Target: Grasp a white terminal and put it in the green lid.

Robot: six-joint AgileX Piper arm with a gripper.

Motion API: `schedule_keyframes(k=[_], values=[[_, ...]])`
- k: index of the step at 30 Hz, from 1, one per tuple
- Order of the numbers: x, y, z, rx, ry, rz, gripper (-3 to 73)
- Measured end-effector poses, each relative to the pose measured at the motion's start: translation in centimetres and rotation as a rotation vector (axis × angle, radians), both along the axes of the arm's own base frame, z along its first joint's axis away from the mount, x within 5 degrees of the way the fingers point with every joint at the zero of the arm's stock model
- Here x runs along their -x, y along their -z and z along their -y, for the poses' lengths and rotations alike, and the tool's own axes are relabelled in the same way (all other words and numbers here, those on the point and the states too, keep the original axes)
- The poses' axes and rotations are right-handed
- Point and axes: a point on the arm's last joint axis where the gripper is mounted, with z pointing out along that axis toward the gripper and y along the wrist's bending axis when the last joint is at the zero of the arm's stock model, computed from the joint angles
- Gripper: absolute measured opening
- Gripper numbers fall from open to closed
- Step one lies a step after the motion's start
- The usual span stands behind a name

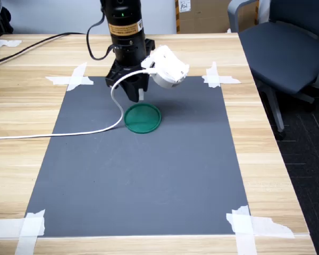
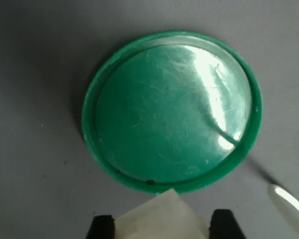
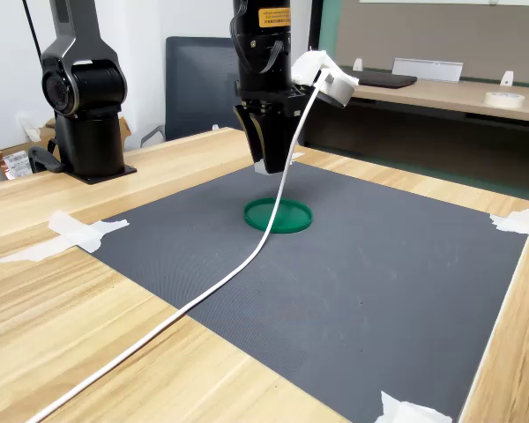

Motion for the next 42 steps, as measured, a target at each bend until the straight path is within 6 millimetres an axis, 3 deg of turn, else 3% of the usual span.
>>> schedule_keyframes(k=[22, 29, 37, 42], values=[[-1.3, 2.9, -0.3, 0.011, -0.067, -0.025, 35.4], [-1.5, 2.9, -0.6, -0.019, -0.052, -0.007, 47.6], [-1.6, 2.7, -0.6, -0.024, -0.049, 0.010, 48.5], [-1.3, 0.7, -0.5, -0.048, -0.041, 0.151, 48.1]])
